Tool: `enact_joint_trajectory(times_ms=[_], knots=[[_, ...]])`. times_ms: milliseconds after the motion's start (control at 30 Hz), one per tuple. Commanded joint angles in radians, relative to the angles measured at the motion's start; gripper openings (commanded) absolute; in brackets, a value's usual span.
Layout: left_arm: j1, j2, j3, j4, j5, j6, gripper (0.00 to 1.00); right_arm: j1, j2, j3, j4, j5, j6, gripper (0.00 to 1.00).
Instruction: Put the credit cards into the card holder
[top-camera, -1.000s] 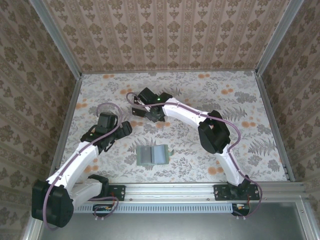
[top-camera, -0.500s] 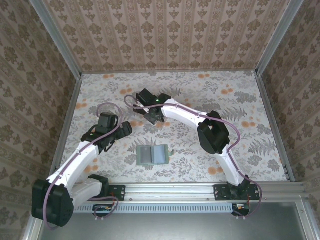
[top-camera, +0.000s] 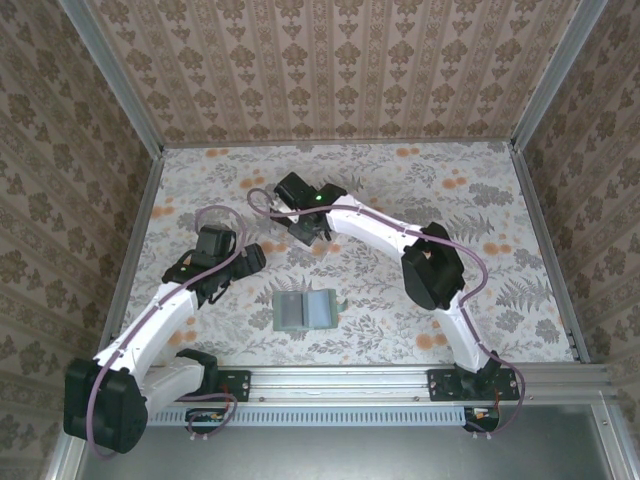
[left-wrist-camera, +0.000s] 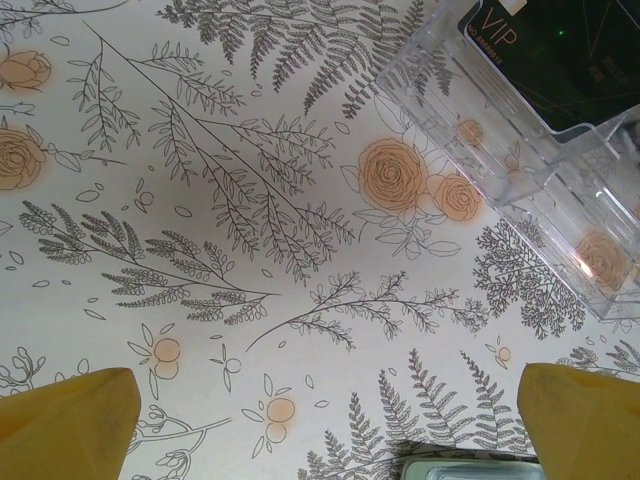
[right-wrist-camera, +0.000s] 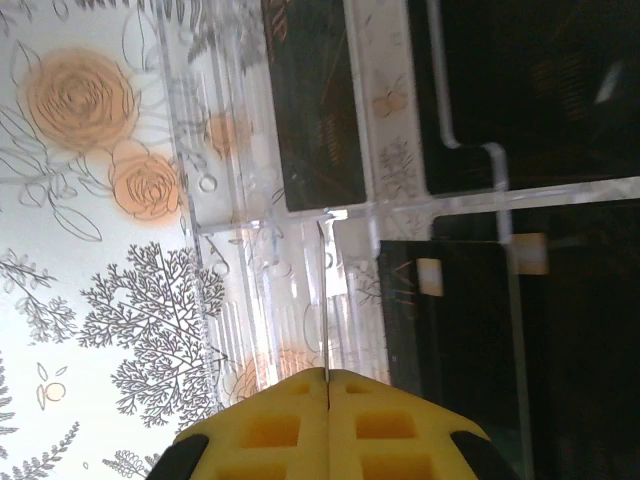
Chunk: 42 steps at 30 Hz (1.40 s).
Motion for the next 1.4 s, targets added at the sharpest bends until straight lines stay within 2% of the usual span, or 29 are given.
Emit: enact_joint_trajectory(times_ms=[0, 200, 367, 600, 800, 967, 1367], knots=[[0.011, 0.011, 0.012, -0.018, 0.019, 0.035, 1.00, 0.021, -0.099, 0.000, 0.030, 0.023, 0.006, 0.00], [0.009, 0.000, 0.016, -0.035, 0.016, 0.042, 1.00, 0.095, -0.204, -0.086, 0.048, 0.027, 0.168, 0.00], [0.003, -0.024, 0.010, -0.054, 0.010, 0.042, 1.00, 0.165, -0.323, -0.249, 0.094, -0.009, 0.431, 0.00], [-0.023, -0.056, -0.011, -0.072, -0.004, 0.034, 1.00, 0.199, -0.530, -0.649, 0.365, -0.070, 0.884, 0.00], [-0.050, -0.059, -0.028, -0.072, -0.017, 0.018, 1.00, 0.224, -0.605, -0.857, 0.523, -0.066, 1.105, 0.00], [-0.072, -0.049, -0.041, -0.060, -0.027, 0.005, 1.00, 0.251, -0.598, -0.930, 0.572, -0.052, 1.198, 0.00], [-0.099, -0.026, -0.046, -0.050, -0.044, -0.007, 1.00, 0.298, -0.524, -0.991, 0.584, -0.029, 1.258, 0.00]])
